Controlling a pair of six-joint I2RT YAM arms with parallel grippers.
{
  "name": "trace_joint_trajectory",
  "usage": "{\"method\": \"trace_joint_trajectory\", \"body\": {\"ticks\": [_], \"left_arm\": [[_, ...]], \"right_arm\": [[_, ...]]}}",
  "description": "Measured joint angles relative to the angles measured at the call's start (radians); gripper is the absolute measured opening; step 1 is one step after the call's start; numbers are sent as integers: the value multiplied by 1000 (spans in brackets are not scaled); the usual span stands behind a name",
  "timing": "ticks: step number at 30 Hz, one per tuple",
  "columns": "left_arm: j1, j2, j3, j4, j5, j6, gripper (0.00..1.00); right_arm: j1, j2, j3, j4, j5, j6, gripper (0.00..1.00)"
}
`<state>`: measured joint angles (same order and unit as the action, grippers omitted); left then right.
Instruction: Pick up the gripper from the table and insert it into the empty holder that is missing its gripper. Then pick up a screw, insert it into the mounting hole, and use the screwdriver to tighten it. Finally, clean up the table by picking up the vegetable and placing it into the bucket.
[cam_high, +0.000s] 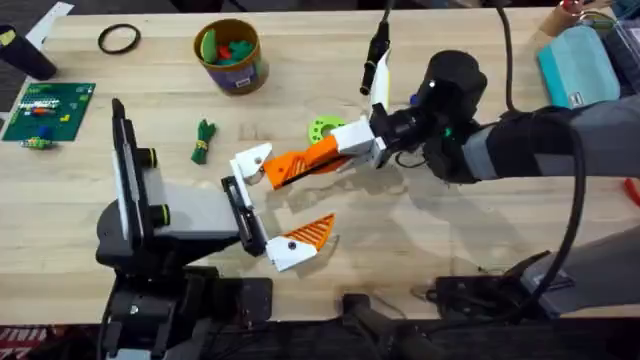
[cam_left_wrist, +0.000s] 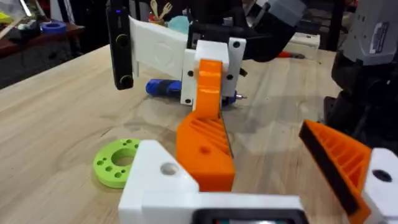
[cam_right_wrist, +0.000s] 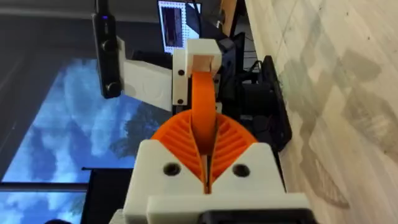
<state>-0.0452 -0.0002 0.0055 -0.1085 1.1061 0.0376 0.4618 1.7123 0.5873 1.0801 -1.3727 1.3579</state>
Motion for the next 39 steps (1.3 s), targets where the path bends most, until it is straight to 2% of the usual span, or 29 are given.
{"method": "trace_joint_trajectory", "body": {"ticks": [29,39], "left_arm": [[11,0,0,5,-39,-4,985],[11,0,0,4,-29,-3,985]], "right_arm": [[38,0,14,-3,90,24,13],[28,0,20,-5,53,27,13]]}}
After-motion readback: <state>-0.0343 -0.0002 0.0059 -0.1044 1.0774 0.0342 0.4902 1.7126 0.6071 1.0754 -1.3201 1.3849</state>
